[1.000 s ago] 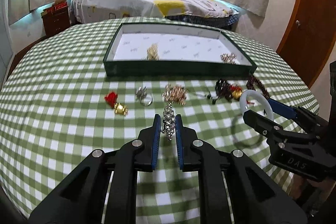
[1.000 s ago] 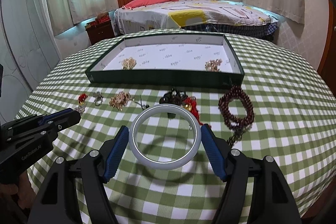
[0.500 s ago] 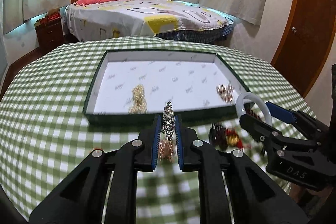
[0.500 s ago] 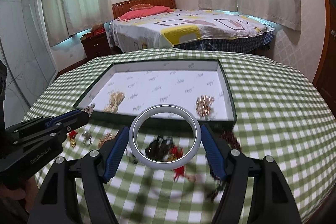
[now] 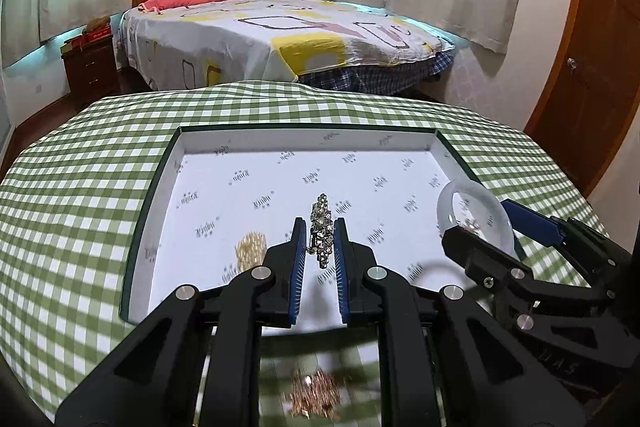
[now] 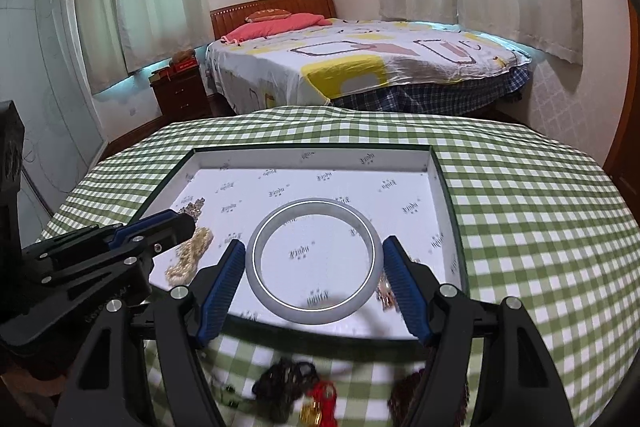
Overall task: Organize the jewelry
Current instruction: 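Lower the bangle and hair clip into the box and open both tools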
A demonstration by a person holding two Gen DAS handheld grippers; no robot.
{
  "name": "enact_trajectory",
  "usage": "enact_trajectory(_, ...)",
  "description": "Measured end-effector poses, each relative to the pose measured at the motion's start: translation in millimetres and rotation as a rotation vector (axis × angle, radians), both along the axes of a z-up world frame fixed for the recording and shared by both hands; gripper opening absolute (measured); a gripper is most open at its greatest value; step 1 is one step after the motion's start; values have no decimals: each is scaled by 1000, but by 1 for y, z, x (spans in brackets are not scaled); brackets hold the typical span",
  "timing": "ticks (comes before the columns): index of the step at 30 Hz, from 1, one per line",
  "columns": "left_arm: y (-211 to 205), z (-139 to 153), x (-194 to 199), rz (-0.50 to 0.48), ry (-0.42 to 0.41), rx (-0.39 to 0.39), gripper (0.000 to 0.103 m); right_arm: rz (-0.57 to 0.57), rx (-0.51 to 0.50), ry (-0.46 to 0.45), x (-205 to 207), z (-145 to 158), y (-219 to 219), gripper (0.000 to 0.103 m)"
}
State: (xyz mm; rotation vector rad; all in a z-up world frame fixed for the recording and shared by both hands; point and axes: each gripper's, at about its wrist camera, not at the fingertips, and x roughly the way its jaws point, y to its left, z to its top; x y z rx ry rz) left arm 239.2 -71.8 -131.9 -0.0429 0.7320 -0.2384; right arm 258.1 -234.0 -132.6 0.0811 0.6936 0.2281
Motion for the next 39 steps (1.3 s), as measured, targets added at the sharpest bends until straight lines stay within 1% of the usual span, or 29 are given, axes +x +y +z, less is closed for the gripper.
enact_trajectory(2,-1,-6,7,2,14,7,14,10,-1,20,9,-7,2,69)
enact_trajectory(6,-1,-26,21,5,74,22,14,27,-13,74,20,-22,5,69)
enact_trajectory(9,-3,-37,26,3,104,33,14,35,-17,112,27,-31,6,69)
enact_trajectory(15,-4,-52,34,-2,155,44,14,47,-25,168,34,-45,8,69)
enact_trajectory(17,-5,-53,34,-5,149,51,14,52,-30,185,35,-50,8,69)
enact_trajectory(21,-6,-53,36,-8,149,55,14,53,-35,187,37,-51,7,69)
enact_trajectory(27,-6,-52,37,-17,151,29,20,60,-27,185,39,-52,3,71)
enact_trajectory(29,-5,-52,37,-12,150,29,28,57,-22,185,39,-52,2,71)
enact_trajectory(32,-2,-50,34,-8,142,21,35,51,-9,180,39,-50,-1,71)
enact_trajectory(35,-2,-44,28,-8,118,29,38,37,-6,156,35,-44,-3,71)
enact_trajectory(39,1,-28,17,-8,60,24,45,24,6,113,26,-34,-6,71)
